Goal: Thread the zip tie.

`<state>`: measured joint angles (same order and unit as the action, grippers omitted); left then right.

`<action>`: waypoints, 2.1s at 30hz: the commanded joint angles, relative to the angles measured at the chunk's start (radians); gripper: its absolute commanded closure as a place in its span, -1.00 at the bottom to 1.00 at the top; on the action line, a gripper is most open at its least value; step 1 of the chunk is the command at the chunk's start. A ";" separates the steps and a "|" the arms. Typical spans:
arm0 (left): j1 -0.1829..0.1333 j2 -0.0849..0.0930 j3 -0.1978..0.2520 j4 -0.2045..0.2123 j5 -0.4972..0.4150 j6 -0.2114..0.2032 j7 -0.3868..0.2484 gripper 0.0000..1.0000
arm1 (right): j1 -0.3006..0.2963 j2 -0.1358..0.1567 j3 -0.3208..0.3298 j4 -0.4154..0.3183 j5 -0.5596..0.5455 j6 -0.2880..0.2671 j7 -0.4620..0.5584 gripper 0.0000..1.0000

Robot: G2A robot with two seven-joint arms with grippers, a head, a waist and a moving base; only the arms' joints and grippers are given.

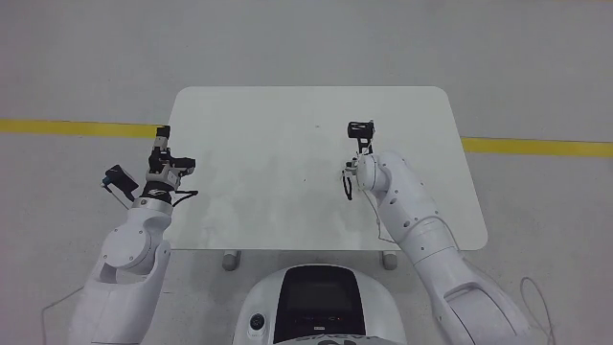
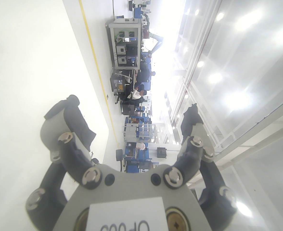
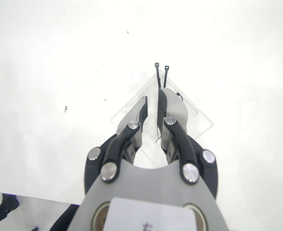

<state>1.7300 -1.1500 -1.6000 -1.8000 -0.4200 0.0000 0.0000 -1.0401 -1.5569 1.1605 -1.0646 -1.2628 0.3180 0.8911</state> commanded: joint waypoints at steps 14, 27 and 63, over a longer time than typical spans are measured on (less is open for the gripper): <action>0.000 0.000 0.000 0.000 0.000 0.000 0.000 -1.00 | 0.026 -0.004 -0.011 0.054 0.010 0.009 -0.010 0.74; 0.000 0.000 0.000 0.000 0.000 0.000 0.000 -1.00 | 0.053 -0.010 -0.023 0.110 0.023 0.015 -0.027 0.70; 0.000 0.000 0.000 0.000 0.000 0.000 0.000 -1.00 | -0.245 0.060 0.189 -0.427 0.201 -0.275 0.072 1.00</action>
<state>1.7300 -1.1500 -1.6000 -1.8000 -0.4200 0.0000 0.0000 -1.2856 -1.4973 1.3496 -1.4914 -1.0615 0.0426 0.9632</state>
